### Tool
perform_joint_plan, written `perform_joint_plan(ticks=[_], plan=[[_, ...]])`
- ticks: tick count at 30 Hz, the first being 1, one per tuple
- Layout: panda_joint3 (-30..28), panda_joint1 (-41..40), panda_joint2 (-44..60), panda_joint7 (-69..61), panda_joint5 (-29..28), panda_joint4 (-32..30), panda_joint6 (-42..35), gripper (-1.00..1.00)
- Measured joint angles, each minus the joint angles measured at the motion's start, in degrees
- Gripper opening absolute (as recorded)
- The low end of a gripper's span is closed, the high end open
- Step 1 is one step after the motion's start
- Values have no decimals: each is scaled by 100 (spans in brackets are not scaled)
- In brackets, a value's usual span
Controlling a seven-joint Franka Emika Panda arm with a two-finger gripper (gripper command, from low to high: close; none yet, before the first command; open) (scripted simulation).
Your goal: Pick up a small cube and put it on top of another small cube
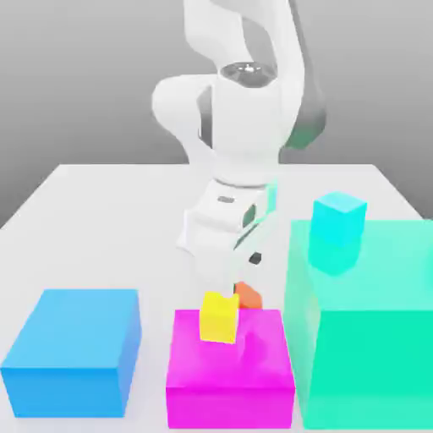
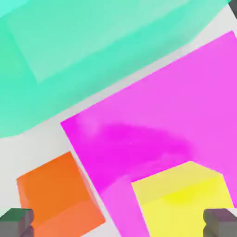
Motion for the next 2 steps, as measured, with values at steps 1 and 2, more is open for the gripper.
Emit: perform_joint_plan(ticks=[1, 2], plan=[[8, -5, -175, 3, -3, 50, -224, 100], [14, -10, -358, 8, -9, 102, -459, 100]])
